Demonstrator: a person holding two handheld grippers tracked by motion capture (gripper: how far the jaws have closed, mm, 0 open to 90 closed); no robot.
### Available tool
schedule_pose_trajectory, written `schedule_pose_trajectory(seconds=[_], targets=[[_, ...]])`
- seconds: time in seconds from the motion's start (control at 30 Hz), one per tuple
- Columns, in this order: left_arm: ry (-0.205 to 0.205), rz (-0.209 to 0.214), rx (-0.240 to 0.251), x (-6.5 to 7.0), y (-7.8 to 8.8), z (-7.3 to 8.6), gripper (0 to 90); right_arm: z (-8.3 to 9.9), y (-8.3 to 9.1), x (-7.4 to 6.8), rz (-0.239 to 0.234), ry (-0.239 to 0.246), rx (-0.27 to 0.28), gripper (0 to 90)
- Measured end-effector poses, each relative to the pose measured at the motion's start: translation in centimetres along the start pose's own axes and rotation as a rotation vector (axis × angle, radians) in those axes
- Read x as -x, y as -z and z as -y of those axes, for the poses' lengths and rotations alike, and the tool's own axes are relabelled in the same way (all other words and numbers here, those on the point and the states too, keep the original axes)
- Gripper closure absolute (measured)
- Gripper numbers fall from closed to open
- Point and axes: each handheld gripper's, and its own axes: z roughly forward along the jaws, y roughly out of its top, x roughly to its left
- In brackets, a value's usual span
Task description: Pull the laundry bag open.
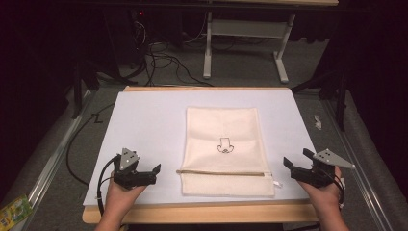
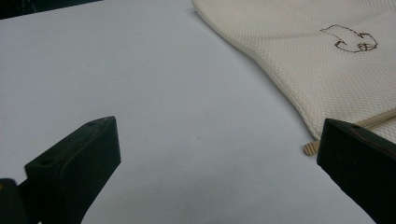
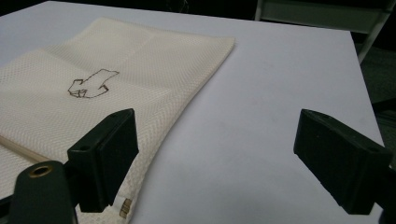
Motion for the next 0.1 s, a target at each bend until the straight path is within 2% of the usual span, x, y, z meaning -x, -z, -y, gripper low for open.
schedule_pose_trajectory(seconds=[0.1], targets=[[0.013,-0.007,0.014,-0.20,0.41,0.00,0.3,-0.13,-0.16,-0.28,-0.005,0.002,0.001,14.0]])
